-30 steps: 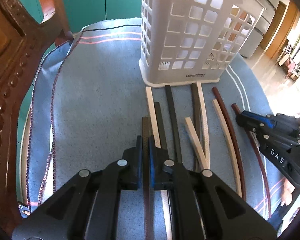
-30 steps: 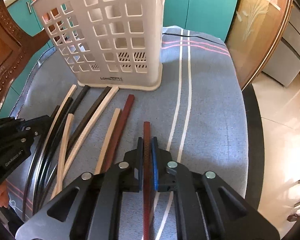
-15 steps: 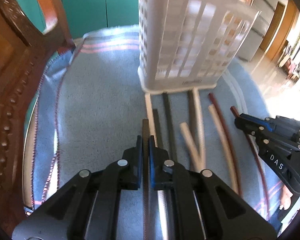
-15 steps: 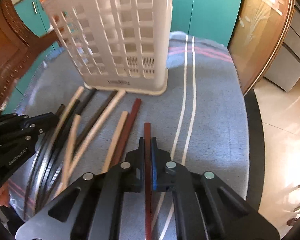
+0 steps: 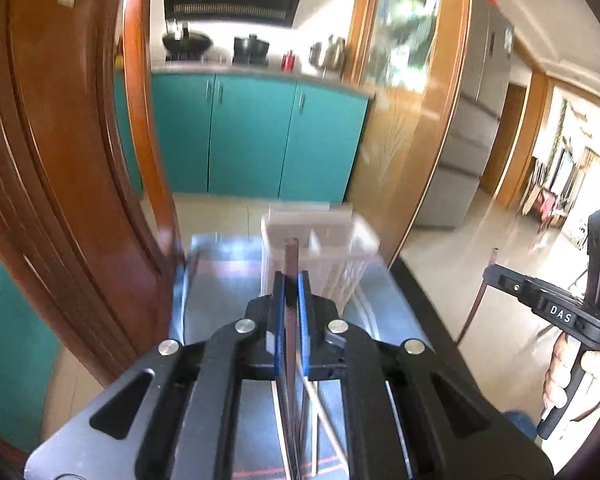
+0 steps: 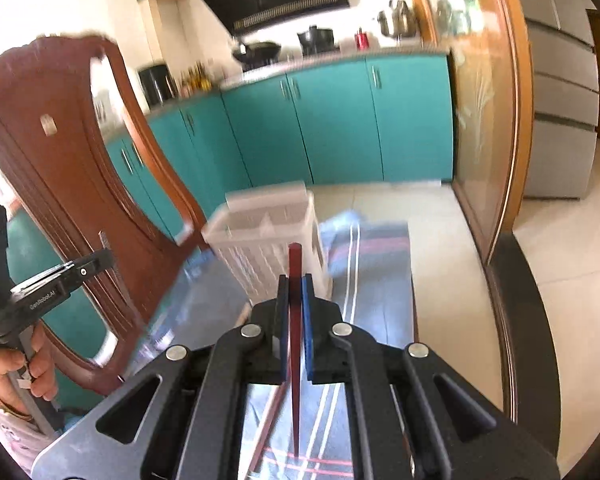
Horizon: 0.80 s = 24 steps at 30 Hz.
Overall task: Organize utensils
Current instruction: 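Lift both held chopsticks and carry them over the white holder, then drop both chopsticks into the white holder and open both tools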
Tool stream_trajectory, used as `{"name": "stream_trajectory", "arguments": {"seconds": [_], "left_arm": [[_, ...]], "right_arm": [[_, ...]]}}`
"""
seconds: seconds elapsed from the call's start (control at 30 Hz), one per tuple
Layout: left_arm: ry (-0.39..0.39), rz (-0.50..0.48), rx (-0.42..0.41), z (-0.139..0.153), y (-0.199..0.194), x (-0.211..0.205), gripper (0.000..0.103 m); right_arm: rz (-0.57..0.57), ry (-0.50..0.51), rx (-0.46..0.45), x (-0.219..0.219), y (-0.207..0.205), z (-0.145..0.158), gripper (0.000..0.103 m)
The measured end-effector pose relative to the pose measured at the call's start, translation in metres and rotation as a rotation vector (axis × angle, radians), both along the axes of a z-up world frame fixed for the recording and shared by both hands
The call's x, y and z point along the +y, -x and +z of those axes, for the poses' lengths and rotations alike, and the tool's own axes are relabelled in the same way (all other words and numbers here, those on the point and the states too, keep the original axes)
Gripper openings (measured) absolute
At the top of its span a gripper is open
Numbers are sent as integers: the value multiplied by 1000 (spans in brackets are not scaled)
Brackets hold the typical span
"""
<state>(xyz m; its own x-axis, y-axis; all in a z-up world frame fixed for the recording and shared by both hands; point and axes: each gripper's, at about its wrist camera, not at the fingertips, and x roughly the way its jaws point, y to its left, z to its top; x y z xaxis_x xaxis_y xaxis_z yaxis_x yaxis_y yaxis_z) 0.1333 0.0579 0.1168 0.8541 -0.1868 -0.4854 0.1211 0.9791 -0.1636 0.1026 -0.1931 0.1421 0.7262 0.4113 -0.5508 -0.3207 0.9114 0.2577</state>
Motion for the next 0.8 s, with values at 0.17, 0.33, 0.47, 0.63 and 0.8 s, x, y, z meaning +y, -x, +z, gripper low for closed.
{"name": "stream_trajectory", "arguments": {"seconds": [0.17, 0.33, 0.47, 0.63, 0.8], "left_arm": [[11, 44, -127, 64, -16, 4, 7], [116, 94, -267, 112, -29, 14, 7], [102, 160, -269, 108, -60, 10, 7], [71, 191, -174, 56, -94, 2, 7], [71, 205, -119, 17, -106, 1, 7]], "right_arm": [[-38, -86, -121, -9, -15, 59, 7], [-113, -189, -292, -12, -36, 104, 7], [-160, -181, -351, -3, -56, 104, 7], [-158, -118, -276, 11, -86, 57, 7], [-154, -125, -196, 5, -95, 16, 7]]}}
